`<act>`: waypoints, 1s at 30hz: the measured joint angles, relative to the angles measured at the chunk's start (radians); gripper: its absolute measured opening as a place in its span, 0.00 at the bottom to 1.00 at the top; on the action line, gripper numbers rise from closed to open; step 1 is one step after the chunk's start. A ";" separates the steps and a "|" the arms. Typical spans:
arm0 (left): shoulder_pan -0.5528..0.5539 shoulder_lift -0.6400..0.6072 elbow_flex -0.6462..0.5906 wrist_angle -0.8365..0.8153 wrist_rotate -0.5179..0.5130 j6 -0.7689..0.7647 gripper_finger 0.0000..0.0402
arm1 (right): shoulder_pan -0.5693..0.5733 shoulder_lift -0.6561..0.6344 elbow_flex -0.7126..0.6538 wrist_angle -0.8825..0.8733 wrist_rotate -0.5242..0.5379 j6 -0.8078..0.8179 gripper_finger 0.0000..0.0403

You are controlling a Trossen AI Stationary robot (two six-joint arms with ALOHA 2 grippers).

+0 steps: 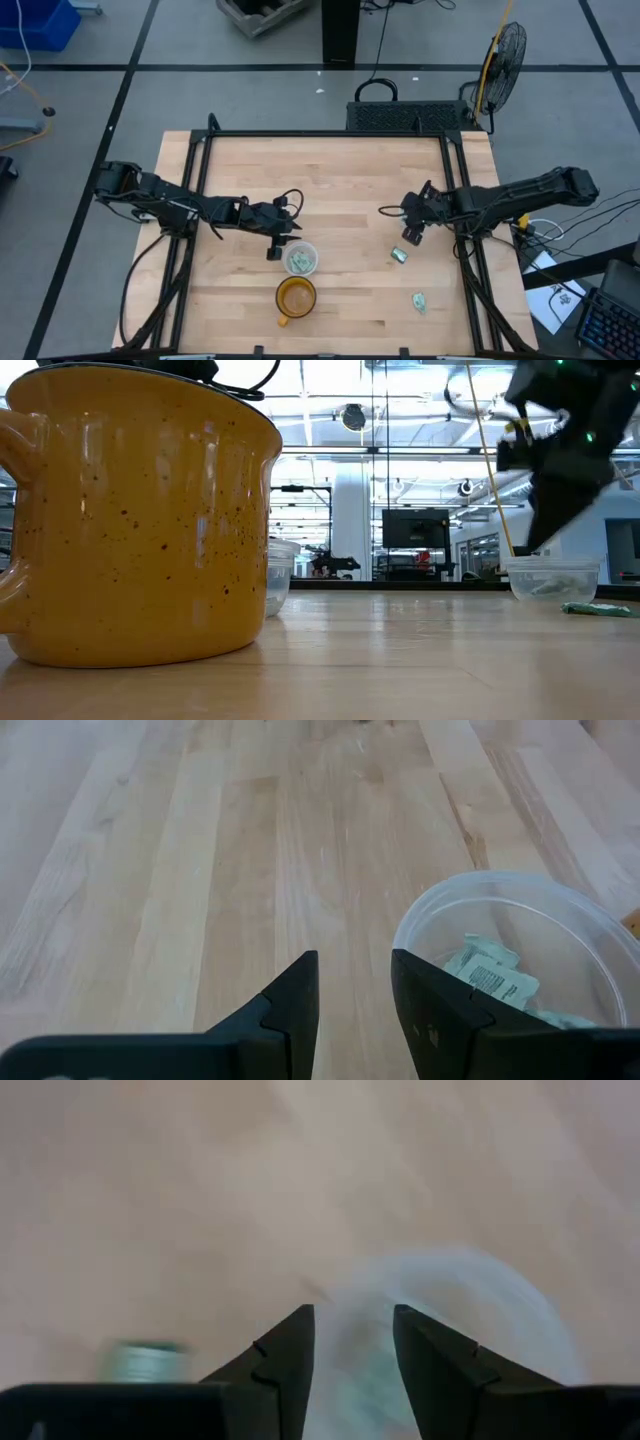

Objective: Pick and place items into bin
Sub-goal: Put the stevia packet into the right transparent bin

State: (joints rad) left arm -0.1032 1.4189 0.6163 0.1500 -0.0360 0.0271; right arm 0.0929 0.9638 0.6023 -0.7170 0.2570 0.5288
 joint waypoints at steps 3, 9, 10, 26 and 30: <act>0.000 0.000 0.000 0.009 0.000 0.001 0.33 | 0.001 -0.025 0.027 0.100 -0.079 -0.034 0.33; 0.000 0.000 0.000 0.017 0.000 -0.001 0.33 | 0.002 -0.078 0.042 0.278 -0.261 -0.146 0.30; 0.000 0.000 0.000 0.017 0.000 -0.002 0.33 | 0.005 -0.077 0.032 0.308 -0.300 -0.174 0.30; -0.004 0.000 0.000 0.044 0.000 -0.009 0.33 | 0.123 0.060 -0.055 0.654 -0.516 -0.028 0.31; -0.004 0.000 0.000 0.045 0.000 -0.007 0.33 | 0.135 0.079 -0.026 0.540 -0.516 -0.014 0.31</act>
State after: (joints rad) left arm -0.1070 1.4189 0.6163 0.1948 -0.0360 0.0196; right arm 0.2275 1.0424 0.5767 -0.1774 -0.2592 0.5148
